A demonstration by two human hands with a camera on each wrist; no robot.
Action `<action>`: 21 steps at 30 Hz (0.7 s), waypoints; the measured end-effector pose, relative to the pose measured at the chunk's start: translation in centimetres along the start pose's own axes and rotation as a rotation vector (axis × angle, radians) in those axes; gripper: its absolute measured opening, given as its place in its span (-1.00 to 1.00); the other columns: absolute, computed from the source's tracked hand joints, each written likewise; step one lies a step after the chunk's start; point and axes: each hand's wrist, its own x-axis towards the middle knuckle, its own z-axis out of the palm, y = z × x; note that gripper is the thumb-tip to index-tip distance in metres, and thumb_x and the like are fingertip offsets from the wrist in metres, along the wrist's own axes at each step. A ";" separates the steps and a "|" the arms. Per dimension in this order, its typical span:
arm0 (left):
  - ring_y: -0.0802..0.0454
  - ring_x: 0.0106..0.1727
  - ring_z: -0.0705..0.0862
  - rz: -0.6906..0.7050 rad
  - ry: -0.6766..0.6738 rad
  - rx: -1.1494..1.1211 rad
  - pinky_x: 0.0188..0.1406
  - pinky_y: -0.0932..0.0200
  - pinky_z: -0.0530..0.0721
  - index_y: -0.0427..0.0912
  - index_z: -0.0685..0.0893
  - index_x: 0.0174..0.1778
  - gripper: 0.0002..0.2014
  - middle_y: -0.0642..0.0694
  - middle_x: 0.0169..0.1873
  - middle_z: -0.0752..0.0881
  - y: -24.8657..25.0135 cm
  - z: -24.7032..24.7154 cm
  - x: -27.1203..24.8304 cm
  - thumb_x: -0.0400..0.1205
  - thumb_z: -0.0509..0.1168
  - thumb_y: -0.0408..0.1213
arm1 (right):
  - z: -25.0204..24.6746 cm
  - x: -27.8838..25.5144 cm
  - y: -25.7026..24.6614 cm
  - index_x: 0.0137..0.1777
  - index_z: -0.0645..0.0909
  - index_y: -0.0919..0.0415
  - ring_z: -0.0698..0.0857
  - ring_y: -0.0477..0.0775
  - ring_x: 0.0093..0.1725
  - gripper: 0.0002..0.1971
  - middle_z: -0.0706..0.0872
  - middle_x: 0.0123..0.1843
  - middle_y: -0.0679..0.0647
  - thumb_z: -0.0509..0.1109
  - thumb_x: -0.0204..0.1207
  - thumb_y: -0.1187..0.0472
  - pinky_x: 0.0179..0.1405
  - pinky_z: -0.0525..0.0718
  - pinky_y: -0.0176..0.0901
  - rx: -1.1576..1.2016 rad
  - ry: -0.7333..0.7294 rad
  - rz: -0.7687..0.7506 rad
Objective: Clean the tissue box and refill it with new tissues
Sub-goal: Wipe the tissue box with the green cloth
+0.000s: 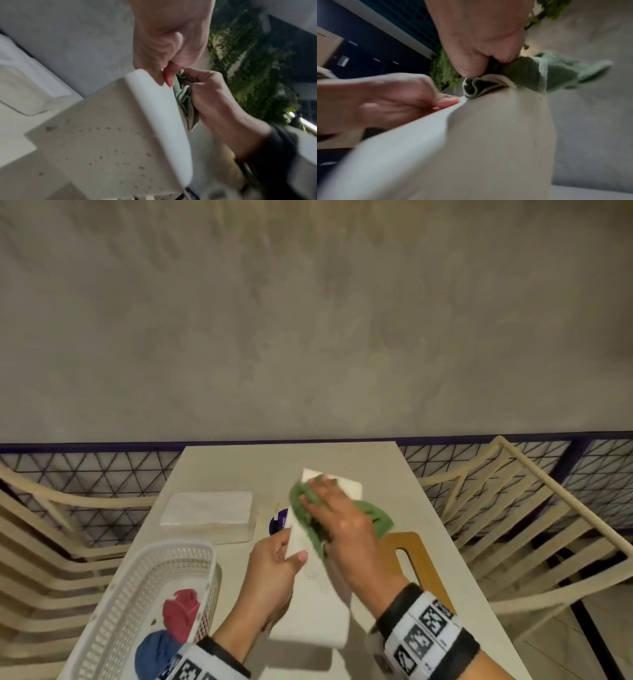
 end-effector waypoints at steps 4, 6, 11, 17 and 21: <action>0.05 -0.06 0.77 0.014 0.012 -0.021 -0.07 0.26 0.66 -0.16 0.74 -0.14 -0.64 -0.11 -0.15 0.85 0.1 -1.3 0.2 0.50 0.21 -0.72 | -1.5 -2.7 2.5 0.21 0.67 0.21 0.52 0.13 0.42 -0.58 0.62 0.37 0.14 0.53 0.31 0.32 0.40 0.49 0.07 -0.015 -0.062 -0.133; 0.14 -0.08 0.79 0.013 -0.019 0.001 -0.13 0.38 0.66 -0.04 0.74 -0.17 -0.56 0.09 -0.22 0.86 -0.4 -1.2 -0.2 0.51 0.21 -0.72 | -2.1 -1.1 4.0 0.12 0.71 0.29 0.64 0.25 0.30 -0.54 0.70 0.25 0.24 0.60 0.18 0.51 0.26 0.59 0.19 -0.031 0.036 0.029; 0.14 -0.09 0.73 0.043 0.043 0.054 -0.06 0.31 0.66 -0.06 0.71 -0.14 -0.63 0.03 -0.19 0.81 -0.1 -0.5 0.6 0.48 0.28 -0.68 | 0.3 0.0 -0.6 0.21 0.66 0.30 0.52 0.19 0.42 -0.69 0.66 0.32 0.22 0.38 0.46 0.27 0.48 0.41 0.05 0.042 -0.032 -0.103; 0.25 -0.10 0.78 0.012 -0.073 0.082 -0.15 0.40 0.64 -0.06 0.74 -0.12 -0.61 0.14 -0.20 0.84 -0.2 -0.1 -0.6 0.52 0.23 -0.68 | -2.3 0.5 3.1 0.16 0.69 0.30 0.62 0.22 0.32 -0.61 0.69 0.27 0.25 0.56 0.29 0.39 0.23 0.66 0.18 -0.033 0.039 0.027; 0.03 0.05 0.75 0.052 0.022 0.004 0.16 0.10 0.66 -0.19 0.73 -0.04 -0.69 -0.09 -0.06 0.82 0.6 -0.3 0.8 0.49 0.29 -0.66 | -0.7 -0.7 0.0 0.26 0.62 0.26 0.43 0.14 0.50 -0.67 0.58 0.41 0.15 0.35 0.49 0.24 0.52 0.37 0.02 0.003 -0.053 -0.091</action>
